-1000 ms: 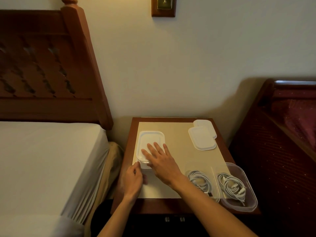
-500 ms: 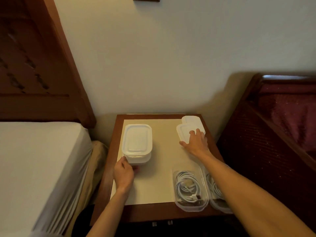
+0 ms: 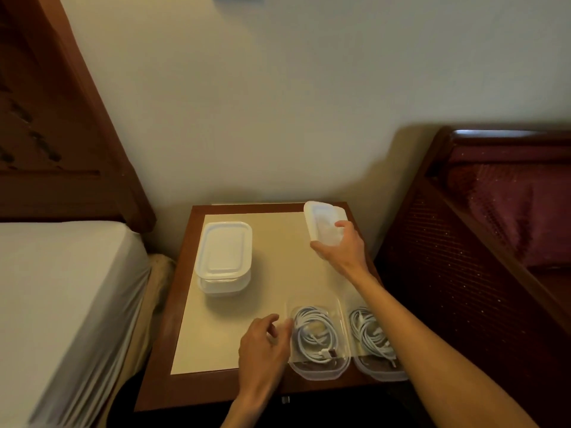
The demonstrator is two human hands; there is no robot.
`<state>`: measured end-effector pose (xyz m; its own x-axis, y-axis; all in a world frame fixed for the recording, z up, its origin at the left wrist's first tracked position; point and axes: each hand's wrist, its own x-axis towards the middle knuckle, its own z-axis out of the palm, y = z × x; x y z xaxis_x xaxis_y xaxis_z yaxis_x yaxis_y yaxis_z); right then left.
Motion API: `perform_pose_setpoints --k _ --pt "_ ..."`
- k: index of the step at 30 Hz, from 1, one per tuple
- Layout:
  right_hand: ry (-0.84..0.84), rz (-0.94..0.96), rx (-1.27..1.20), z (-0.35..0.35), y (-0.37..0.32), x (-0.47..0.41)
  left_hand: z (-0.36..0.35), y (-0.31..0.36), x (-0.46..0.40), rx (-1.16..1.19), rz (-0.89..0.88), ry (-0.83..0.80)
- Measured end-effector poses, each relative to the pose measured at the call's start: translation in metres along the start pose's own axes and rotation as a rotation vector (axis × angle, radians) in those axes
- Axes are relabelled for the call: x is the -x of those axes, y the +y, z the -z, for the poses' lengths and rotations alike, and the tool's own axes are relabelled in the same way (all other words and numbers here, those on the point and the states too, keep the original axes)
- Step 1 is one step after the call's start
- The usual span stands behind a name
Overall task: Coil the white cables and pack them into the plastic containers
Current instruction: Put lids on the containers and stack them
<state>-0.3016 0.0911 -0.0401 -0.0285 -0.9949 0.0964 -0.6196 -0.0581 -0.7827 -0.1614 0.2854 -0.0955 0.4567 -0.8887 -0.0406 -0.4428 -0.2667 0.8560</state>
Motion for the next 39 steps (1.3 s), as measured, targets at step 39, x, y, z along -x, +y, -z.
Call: perform_pose_setpoints --k 39 --pt "-0.292 0.000 0.373 -0.033 -0.022 0.172 0.025 -0.010 -0.015 -0.154 -0.066 0.069"
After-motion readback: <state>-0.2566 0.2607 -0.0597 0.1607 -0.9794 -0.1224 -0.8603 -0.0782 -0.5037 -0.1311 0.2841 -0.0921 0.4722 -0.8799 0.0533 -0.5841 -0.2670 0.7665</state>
